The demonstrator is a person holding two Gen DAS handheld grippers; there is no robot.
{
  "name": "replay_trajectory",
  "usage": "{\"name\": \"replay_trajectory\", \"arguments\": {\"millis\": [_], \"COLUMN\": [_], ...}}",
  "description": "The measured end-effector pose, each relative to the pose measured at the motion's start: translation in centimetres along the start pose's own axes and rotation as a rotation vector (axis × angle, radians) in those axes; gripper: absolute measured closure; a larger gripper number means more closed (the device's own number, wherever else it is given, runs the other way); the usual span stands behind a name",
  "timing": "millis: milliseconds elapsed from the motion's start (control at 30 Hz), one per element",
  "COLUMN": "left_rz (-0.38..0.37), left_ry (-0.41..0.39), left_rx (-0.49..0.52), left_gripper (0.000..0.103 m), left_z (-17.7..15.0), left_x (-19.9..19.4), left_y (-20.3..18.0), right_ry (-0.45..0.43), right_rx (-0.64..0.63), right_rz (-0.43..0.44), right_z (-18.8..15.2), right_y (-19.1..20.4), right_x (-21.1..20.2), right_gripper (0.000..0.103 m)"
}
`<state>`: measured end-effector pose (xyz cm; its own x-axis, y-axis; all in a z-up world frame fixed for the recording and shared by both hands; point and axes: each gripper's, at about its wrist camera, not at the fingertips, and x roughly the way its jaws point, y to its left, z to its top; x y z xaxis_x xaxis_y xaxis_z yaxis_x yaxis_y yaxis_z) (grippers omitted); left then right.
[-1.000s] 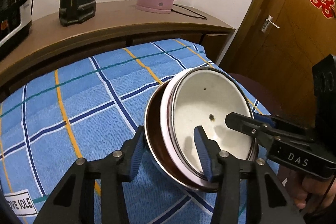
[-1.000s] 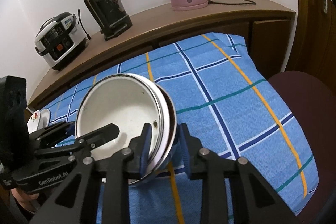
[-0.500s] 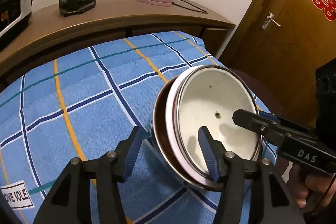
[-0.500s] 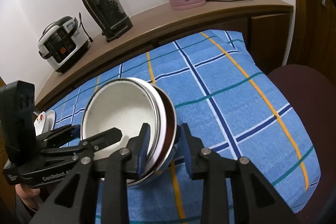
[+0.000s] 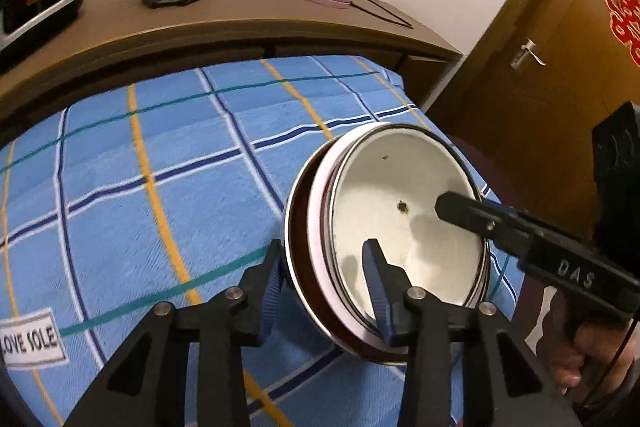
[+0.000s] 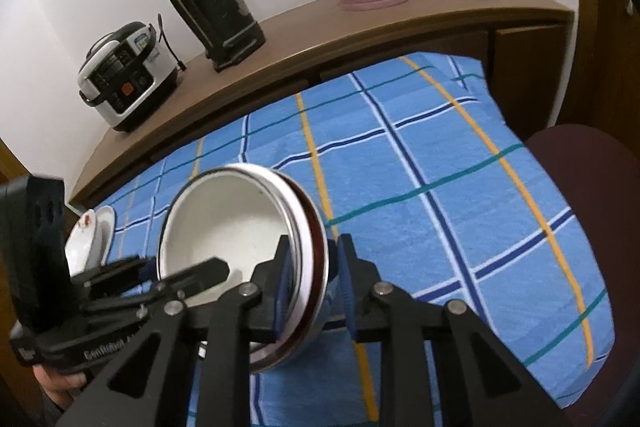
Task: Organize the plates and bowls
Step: 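Carry the nested bowl stack over the red-flower plate stack with both tools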
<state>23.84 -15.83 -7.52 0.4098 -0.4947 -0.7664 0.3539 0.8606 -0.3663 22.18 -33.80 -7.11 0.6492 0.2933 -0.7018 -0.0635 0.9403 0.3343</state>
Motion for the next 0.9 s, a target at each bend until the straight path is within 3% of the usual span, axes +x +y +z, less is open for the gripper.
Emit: {"name": "replay_trajectory", "arguments": {"millis": [567,900], "left_rz": [0.116,0.167], "left_ry": [-0.031,-0.066], "left_rx": [-0.15,-0.182], "left_gripper": [0.066,0.066], "left_z": [-2.8,-4.0], "left_x": [-5.4,-7.9], "left_y": [5.3,7.0], "right_ry": [0.079,0.081], "right_rx": [-0.143,-0.19], "right_rz": [0.083,0.121], "right_z": [-0.1,-0.5], "right_y": [7.6,11.0], "right_x": [2.4,2.6], "right_gripper": [0.082,0.082]}}
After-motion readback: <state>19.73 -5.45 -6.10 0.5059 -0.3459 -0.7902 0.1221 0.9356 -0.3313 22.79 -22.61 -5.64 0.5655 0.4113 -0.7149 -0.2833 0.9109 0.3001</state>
